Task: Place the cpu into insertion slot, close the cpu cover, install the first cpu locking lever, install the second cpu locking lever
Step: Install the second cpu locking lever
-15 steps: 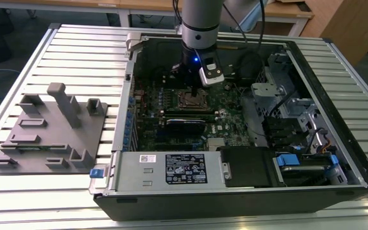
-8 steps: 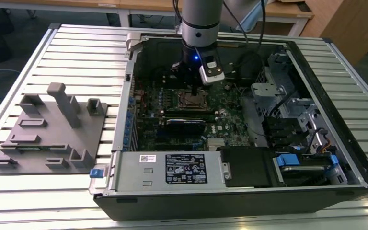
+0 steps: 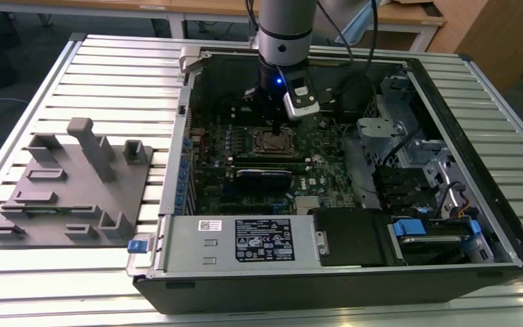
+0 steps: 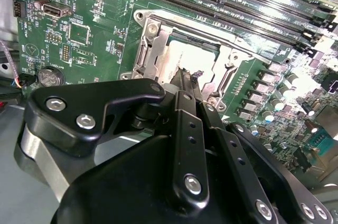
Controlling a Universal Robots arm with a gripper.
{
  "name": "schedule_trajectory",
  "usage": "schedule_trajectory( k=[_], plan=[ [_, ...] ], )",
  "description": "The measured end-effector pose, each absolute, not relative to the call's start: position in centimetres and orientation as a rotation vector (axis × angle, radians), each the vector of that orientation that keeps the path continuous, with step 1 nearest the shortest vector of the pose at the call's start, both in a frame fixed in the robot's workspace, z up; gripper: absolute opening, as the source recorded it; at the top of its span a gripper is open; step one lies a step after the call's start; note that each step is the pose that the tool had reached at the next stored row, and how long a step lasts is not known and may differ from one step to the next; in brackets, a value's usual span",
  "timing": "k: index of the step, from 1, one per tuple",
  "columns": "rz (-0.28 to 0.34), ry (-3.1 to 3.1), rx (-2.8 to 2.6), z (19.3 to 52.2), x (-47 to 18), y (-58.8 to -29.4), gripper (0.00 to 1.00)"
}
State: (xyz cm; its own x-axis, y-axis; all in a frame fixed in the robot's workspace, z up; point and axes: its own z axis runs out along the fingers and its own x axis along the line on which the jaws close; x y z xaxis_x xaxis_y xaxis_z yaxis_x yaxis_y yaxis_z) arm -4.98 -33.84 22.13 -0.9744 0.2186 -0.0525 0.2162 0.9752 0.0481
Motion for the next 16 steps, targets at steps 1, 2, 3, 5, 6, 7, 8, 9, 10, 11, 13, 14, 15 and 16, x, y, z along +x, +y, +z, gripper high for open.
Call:
schedule_trajectory(
  k=[1,2,3,5,6,7,8,9,10,11,13,14,15,16],
  plan=[
    [0.065,3.065,0.338,22.1,-5.0,-33.8,0.1],
    [0.065,3.065,0.338,22.1,-5.0,-33.8,0.1],
    [0.065,3.065,0.338,22.1,-5.0,-33.8,0.1],
    [0.065,3.065,0.338,22.1,-5.0,-33.8,0.1],
    [0.065,3.065,0.338,22.1,-5.0,-33.8,0.1],
    [0.064,3.065,0.338,22.2,-5.0,-33.8,0.1],
    [0.064,3.065,0.338,22.2,-5.0,-33.9,0.1],
    [0.064,3.065,0.338,22.3,-5.0,-33.8,0.1],
    [0.065,3.065,0.338,22.4,-5.0,-33.8,0.1],
    [0.065,3.065,0.338,22.6,-5.0,-33.8,0.1],
    [0.065,3.065,0.338,22.9,-5.0,-33.8,0.1],
    [0.065,3.065,0.338,23.0,-5.0,-33.8,0.1],
    [0.065,3.065,0.338,23.1,-5.0,-33.8,0.1],
    [0.065,3.065,0.338,23.2,-5.0,-33.8,0.1]
  ],
)
